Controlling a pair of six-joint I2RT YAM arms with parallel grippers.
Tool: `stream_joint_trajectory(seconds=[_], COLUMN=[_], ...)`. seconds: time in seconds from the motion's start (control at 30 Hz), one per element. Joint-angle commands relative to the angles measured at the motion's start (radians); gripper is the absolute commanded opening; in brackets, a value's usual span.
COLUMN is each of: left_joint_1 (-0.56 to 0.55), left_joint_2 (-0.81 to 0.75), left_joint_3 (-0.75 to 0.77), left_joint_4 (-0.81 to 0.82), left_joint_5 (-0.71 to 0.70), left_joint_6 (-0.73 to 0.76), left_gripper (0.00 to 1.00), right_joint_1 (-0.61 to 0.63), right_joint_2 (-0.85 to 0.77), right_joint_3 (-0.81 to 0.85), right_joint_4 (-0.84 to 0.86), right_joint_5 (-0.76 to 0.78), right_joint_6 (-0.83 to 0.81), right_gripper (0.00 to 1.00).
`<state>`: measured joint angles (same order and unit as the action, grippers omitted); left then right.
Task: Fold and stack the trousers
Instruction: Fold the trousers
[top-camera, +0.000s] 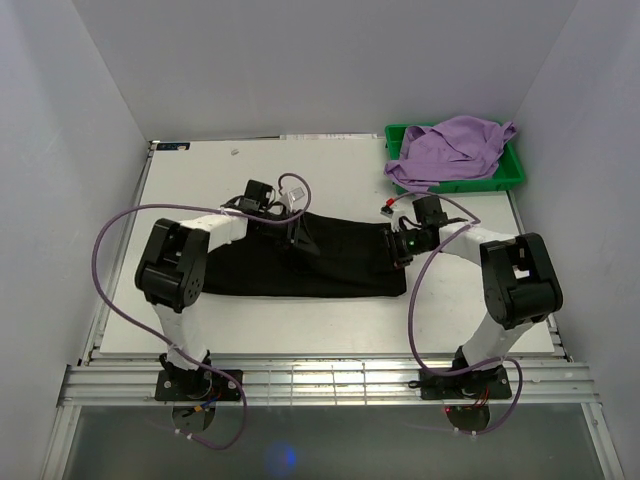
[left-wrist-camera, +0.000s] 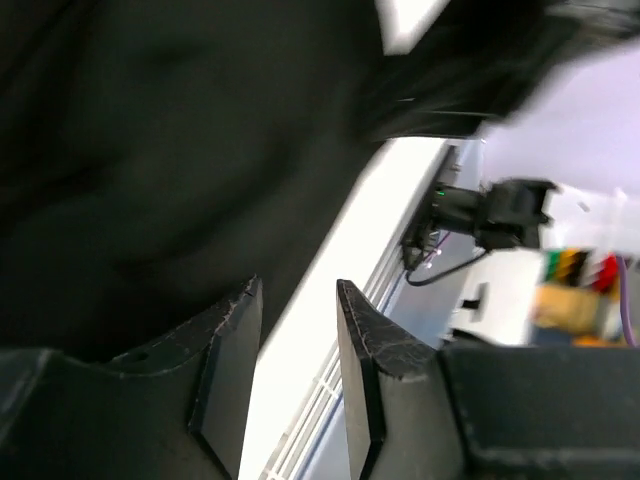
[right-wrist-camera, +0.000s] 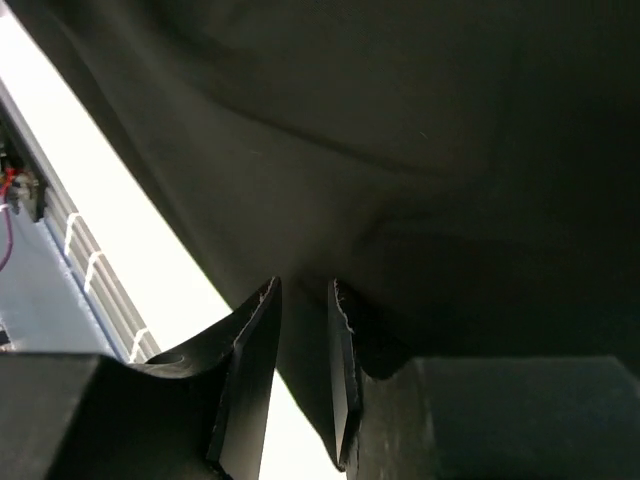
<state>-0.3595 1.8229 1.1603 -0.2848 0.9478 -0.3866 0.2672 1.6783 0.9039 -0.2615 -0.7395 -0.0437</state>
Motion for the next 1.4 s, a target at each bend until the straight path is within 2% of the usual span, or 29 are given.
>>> stream_joint_trajectory(seconds=[0.0,0.07,0.17,0.2,0.3,0.4,0.5,0.7,0.73,0.83,0.97,1.1,1.17,1.37], left_joint_1=[0.042,0.065,0.074,0.074,0.074,0.073,0.076,0.105,0.116,0.184,0.353,0.451,0.496,0.64], left_joint_2=[0.044,0.114,0.168,0.17,0.142,0.11,0.076,-0.025,-0.028,0.012,0.027,-0.013,-0.025,-0.128], left_joint_3=[-0.024,-0.011,0.054,0.071,0.113,0.131,0.141,0.16,0.194,0.306,0.407,0.456,0.46,0.306], left_joint_4=[0.058,0.035,-0.007,-0.014,-0.014,-0.019,-0.051,-0.092,-0.158,-0.351,-0.488,-0.598,-0.625,-0.623], left_joint_5=[-0.029,-0.072,-0.081,-0.07,-0.029,-0.009,0.0,0.012,0.019,-0.011,-0.04,-0.199,-0.227,-0.248], left_joint_6=[-0.064,-0.045,0.04,0.063,0.109,0.123,0.127,0.163,0.19,0.299,0.344,0.455,0.483,0.505], left_gripper=[0.45,0.46,0.51,0.53,0.63,0.71,0.74,0.77,0.77,0.77,0.8,0.84,0.84,0.84], right_joint_1=[0.004,0.004,-0.002,-0.012,-0.08,-0.161,-0.218,-0.253,-0.253,-0.253,-0.253,-0.253,-0.253,-0.246], right_joint_2=[0.017,0.017,-0.034,-0.098,-0.23,-0.269,-0.229,-0.074,-0.06,-0.014,0.067,0.133,0.174,0.251], right_joint_3=[-0.025,-0.039,0.016,0.035,0.053,0.018,-0.013,0.027,0.035,0.02,-0.006,-0.007,0.003,0.013], right_joint_4=[0.07,0.065,-0.022,-0.042,-0.074,-0.113,-0.13,-0.009,0.029,0.137,0.24,0.301,0.304,0.389], right_joint_5=[0.031,0.043,0.028,0.029,0.071,0.109,0.129,0.106,0.106,0.111,0.086,0.071,0.068,0.023], right_joint_6=[0.015,0.01,0.024,0.028,0.063,0.062,0.048,0.09,0.096,0.142,0.221,0.24,0.245,0.307], right_gripper=[0.32,0.32,0.42,0.48,0.56,0.62,0.64,0.65,0.65,0.65,0.65,0.65,0.64,0.6])
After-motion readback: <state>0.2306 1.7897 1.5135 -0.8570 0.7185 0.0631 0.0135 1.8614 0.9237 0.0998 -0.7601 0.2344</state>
